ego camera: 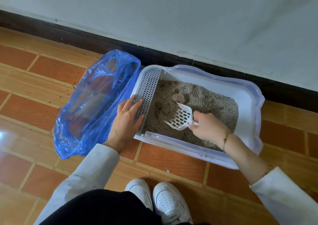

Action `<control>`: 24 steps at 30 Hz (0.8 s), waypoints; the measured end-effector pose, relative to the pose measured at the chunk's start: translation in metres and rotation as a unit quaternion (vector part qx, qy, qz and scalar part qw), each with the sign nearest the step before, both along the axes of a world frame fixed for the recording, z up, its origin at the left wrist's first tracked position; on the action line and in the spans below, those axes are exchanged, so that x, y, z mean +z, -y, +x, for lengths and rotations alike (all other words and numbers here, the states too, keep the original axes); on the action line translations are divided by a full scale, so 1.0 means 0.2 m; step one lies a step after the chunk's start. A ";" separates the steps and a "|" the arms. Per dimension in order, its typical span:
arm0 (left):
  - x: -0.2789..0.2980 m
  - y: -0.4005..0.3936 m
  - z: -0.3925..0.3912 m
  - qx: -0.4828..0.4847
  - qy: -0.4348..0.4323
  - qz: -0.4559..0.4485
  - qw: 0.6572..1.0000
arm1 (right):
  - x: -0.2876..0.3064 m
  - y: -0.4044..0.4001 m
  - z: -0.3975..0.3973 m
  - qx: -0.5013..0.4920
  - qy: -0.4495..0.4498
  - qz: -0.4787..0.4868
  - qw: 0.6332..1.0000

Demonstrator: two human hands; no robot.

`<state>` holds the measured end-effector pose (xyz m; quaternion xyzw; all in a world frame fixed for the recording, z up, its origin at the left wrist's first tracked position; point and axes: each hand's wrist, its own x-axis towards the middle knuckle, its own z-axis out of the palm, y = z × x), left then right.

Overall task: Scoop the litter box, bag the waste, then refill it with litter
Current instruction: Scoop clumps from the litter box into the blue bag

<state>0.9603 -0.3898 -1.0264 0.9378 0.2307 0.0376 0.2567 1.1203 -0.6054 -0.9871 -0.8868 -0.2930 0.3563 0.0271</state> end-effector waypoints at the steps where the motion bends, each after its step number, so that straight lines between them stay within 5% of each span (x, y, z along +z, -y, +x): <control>1: 0.00 0.00 0.00 0.002 -0.002 -0.004 1.000 | -0.03 -0.03 -0.01 0.002 0.002 0.010 1.000; 14: 0.03 -0.05 0.00 -0.033 -0.016 0.009 0.999 | -0.24 -0.21 -0.05 -0.052 -0.071 0.168 0.982; 24: -0.01 -0.03 -0.01 -0.010 0.012 0.035 0.999 | -0.05 0.07 -0.01 -0.148 -0.090 0.238 0.956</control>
